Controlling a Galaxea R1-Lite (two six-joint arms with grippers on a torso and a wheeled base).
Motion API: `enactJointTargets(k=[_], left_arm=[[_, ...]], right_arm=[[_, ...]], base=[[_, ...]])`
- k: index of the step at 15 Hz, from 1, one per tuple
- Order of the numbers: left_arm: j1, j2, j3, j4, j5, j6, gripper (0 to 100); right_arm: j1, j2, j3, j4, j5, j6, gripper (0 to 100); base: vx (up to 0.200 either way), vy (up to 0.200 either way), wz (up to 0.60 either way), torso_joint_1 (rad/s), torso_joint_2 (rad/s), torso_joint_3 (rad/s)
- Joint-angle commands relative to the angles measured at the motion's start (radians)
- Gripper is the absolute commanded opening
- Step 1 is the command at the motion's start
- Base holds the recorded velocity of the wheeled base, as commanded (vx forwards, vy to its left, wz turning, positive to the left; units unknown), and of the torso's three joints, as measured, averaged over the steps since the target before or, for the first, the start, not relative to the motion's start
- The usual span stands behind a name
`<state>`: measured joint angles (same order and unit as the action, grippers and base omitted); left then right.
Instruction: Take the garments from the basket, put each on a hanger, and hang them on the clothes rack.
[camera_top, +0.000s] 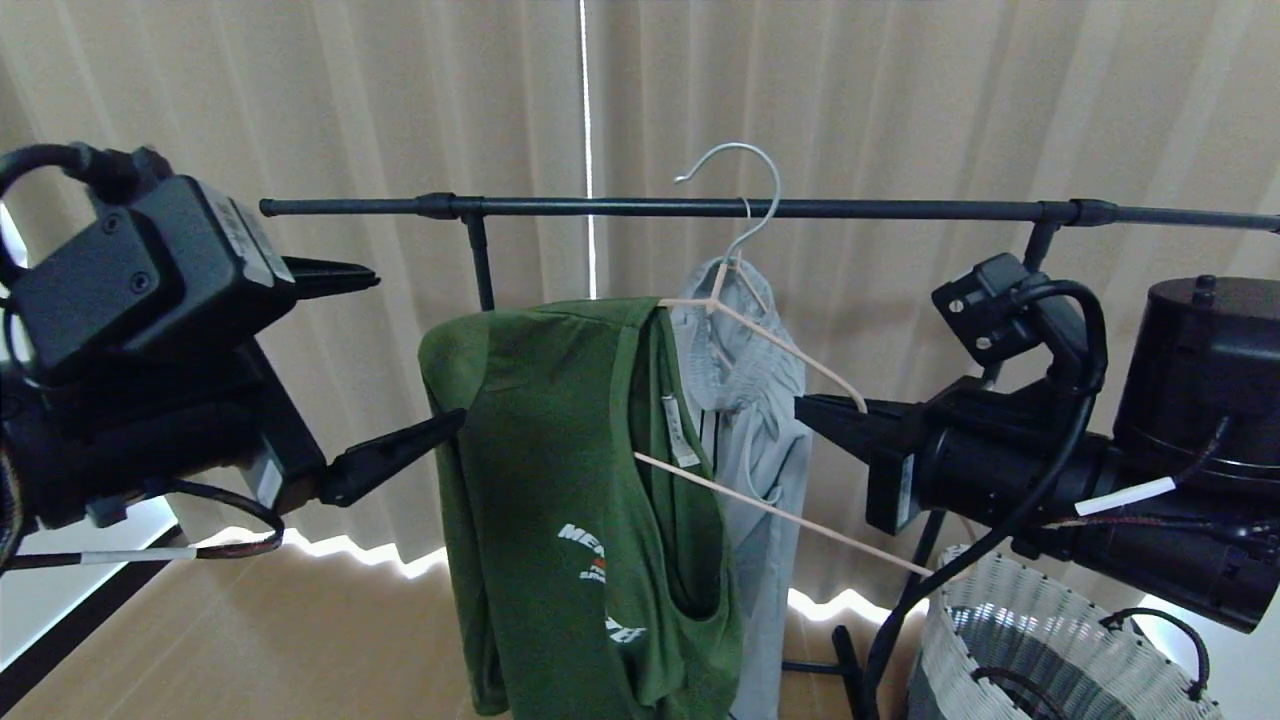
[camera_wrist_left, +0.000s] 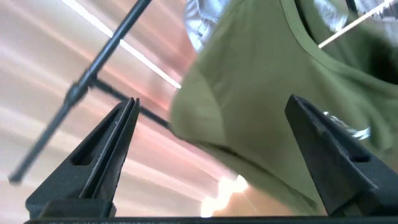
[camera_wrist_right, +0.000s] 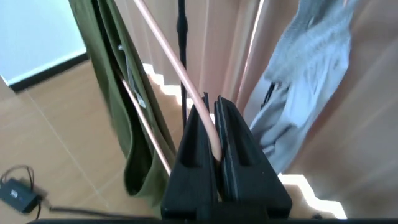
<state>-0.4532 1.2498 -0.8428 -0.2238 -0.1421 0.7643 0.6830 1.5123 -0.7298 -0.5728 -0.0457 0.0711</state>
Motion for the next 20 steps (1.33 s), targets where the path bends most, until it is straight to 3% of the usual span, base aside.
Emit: enactJointTargets(k=[1, 3, 12, 13, 20], left_arm=[[-0.019, 0.074, -0.036, 0.001, -0.004, 0.018, 100], [-0.025, 0.140, -0.085, 0.000, -0.004, 0.036, 100], [-0.030, 0.224, -0.130, -0.066, -0.004, 0.052, 100], [-0.030, 0.223, -0.128, -0.066, -0.004, 0.052, 0], [-0.030, 0.218, -0.124, -0.068, -0.004, 0.050, 0]], right_arm=[[0.003, 0.011, 0.015, -0.025, 0.012, -0.019, 0], [0.006, 0.017, 0.032, -0.065, 0.058, -0.086, 0], [0.079, 0.009, 0.038, -0.068, 0.115, -0.091, 0], [0.079, 0.008, 0.036, -0.068, 0.116, -0.091, 0], [0.078, 0.006, 0.052, -0.137, 0.130, -0.089, 0]], base=[[0.000, 0.000, 0.00, 0.000, 0.00, 0.000], [0.000, 0.000, 0.00, 0.000, 0.00, 0.000], [0.000, 0.000, 0.00, 0.000, 0.00, 0.000], [0.000, 0.000, 0.00, 0.000, 0.00, 0.000], [0.000, 0.000, 0.00, 0.000, 0.00, 0.000]])
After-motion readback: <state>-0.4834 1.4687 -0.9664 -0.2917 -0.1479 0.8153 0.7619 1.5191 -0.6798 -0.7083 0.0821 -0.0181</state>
